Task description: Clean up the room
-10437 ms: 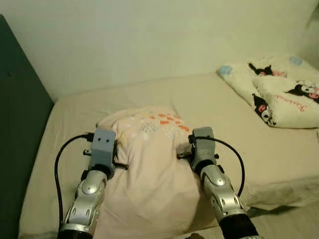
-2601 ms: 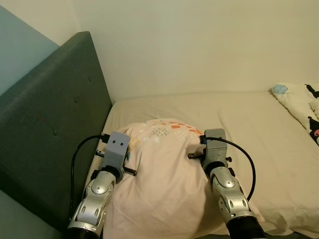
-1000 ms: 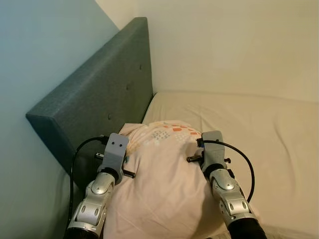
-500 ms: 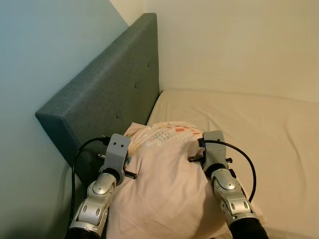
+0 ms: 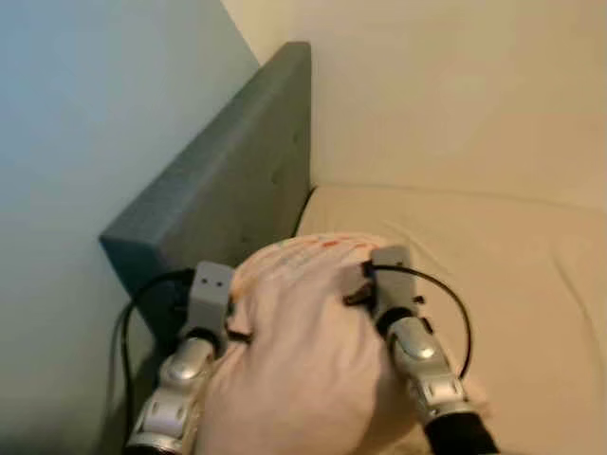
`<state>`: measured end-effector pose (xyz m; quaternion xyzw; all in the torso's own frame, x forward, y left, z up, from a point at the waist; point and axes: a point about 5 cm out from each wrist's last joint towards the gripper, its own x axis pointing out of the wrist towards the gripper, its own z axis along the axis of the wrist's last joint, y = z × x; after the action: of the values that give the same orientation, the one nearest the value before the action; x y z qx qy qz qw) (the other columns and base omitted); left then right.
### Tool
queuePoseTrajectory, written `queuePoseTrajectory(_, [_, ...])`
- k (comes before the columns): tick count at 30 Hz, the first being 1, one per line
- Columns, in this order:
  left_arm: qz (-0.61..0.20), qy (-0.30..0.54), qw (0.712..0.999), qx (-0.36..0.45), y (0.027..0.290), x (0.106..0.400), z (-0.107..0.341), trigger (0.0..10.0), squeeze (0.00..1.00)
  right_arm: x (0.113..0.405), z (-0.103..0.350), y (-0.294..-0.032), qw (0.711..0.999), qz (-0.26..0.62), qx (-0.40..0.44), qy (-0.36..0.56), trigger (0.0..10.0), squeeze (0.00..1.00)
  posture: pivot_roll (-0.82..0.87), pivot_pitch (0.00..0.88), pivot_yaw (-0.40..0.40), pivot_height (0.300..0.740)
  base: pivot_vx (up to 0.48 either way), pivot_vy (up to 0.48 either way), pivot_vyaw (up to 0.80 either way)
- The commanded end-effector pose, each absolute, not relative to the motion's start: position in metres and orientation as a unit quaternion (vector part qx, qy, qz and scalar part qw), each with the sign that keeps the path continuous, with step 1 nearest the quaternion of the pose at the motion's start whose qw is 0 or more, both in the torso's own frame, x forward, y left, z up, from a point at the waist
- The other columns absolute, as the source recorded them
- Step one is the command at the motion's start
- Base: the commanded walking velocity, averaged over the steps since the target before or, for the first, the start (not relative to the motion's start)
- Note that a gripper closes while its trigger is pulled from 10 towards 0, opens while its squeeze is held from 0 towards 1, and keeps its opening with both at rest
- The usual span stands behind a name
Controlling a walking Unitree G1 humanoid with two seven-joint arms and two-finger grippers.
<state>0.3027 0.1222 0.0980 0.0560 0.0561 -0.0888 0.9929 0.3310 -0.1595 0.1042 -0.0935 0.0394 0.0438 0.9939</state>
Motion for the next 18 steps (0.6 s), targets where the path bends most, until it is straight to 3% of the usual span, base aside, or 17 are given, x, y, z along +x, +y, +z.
queuePoseTrajectory(1, [-0.075, 0.024, 0.995, 0.06, 0.1311, 0.3072, 0.1119, 10.0, 0.0, 0.3296, 0.1034, -0.1396, 0.993, 0.081, -0.081, 0.032, 10.0, 0.0, -0.06, 0.071, 0.039, 0.739, 0.0, 0.0, 0.0])
queuePoseTrajectory(15, [-0.093, 0.022, 0.992, 0.088, 0.129, 0.3052, 0.112, 10.0, 0.0, 0.3281, 0.1012, -0.136, 0.994, 0.088, -0.059, 0.036, 10.0, 0.0, -0.06, 0.07, 0.042, 0.739, 0.0, 0.0, 0.0])
queuePoseTrajectory(18, [-0.117, 0.031, 0.988, 0.095, 0.1258, 0.3037, 0.1102, 10.0, 0.0, 0.3274, 0.1008, -0.1369, 0.994, 0.085, -0.056, 0.036, 10.0, 0.0, -0.06, 0.072, 0.047, 0.739, 0.0, -0.48, 0.0])
